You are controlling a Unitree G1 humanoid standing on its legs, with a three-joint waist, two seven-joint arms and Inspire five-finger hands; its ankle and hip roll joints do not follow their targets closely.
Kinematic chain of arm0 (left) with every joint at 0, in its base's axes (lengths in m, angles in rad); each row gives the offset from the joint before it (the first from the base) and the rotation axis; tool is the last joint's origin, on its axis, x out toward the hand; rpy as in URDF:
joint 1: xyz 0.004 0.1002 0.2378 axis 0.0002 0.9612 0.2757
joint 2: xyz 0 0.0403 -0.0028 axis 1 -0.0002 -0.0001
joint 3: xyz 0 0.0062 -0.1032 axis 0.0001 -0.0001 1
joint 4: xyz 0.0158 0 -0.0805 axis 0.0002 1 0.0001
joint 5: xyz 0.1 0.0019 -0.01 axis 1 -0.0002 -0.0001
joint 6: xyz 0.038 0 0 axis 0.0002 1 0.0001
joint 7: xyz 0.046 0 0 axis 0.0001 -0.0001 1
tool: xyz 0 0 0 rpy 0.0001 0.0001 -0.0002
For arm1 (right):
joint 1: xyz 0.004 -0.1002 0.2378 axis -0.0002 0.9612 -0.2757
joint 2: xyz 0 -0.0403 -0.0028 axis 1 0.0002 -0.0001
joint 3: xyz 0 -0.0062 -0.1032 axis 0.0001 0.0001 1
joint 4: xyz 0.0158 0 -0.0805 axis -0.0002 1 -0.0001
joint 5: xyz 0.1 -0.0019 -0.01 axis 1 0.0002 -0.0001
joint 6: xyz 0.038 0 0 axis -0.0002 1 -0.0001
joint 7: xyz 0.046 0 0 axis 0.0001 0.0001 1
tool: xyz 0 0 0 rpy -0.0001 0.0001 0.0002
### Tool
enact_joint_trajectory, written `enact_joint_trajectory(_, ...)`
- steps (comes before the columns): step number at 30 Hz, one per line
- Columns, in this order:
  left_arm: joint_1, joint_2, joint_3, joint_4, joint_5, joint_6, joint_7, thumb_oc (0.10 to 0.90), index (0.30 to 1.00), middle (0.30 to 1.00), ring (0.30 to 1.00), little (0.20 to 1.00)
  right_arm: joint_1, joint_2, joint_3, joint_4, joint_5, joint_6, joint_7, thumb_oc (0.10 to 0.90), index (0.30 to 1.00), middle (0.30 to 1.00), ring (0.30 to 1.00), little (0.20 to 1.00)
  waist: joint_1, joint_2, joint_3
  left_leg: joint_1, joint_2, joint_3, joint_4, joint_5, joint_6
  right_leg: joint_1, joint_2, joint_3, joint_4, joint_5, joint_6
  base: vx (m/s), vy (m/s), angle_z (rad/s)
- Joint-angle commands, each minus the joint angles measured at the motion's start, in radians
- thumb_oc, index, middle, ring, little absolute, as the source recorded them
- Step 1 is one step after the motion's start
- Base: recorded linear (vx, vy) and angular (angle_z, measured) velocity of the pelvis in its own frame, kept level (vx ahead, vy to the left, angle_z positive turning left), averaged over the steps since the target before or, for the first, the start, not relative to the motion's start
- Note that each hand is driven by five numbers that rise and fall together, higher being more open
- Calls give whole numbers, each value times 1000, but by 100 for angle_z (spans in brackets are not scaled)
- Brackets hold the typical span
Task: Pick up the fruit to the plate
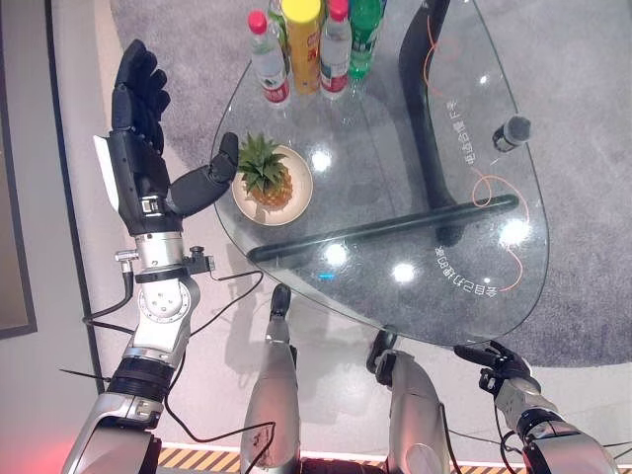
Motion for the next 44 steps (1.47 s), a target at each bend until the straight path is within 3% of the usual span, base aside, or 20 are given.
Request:
enact_joint_trajectory(1,17,-42,105,19,-190,40,-26,800,900,900,900,900,105,10,-14,44,-77,-17,4,800,900,900,900,900,-13,-61,-122,74,-73,41,15,-118,13,163,56,20,-342,210,10,142,78,-1)
enact_joint_trajectory(5,120,-89,125,202,-157,80,13,800,900,900,900,900,176,29,-22,37,-166,7,8,800,900,900,900,900,-30,-52,-217,189,-69,63,-79,-92,12,270,47,34,-425,244,29,199,121,-3)
enact_joint_trajectory(9,191,-140,162,437,-258,191,-106,800,900,900,900,900,242,48,-34,42,-223,38,7,800,900,900,900,900,-53,-40,-300,281,-53,102,-137,-75,10,342,40,44,-478,274,43,251,126,3)
enact_joint_trajectory(15,251,-162,210,743,-256,303,-272,800,900,900,900,900,303,50,-69,95,-333,92,49,800,900,900,900,900,-104,-14,-423,409,-39,156,-186,-100,8,435,39,73,-534,284,48,263,124,-9)
enact_joint_trajectory(22,267,-137,181,999,-80,479,-405,800,900,900,900,900,314,45,-49,147,-404,132,98,800,900,900,900,900,-137,5,-468,465,-43,178,-193,-125,16,473,43,89,-528,260,45,123,57,-13)
enact_joint_trajectory(26,292,-156,121,1106,68,682,-528,800,900,900,900,900,302,52,-14,167,-471,166,128,800,900,900,900,900,-154,16,-480,492,-45,191,-193,-138,23,488,50,96,-524,248,40,73,42,-20)
enact_joint_trajectory(31,302,-201,33,1161,151,817,-608,800,900,900,900,900,272,60,28,182,-521,200,150,800,900,900,900,900,-160,24,-489,514,-48,197,-193,-151,33,508,54,89,-535,248,34,34,23,-7)
enact_joint_trajectory(44,287,-236,-46,1143,218,827,-645,800,900,900,900,900,244,92,109,175,-558,223,197,800,900,900,900,900,-151,17,-503,513,-39,211,-193,-154,23,509,51,80,-577,278,42,-4,-7,-4)
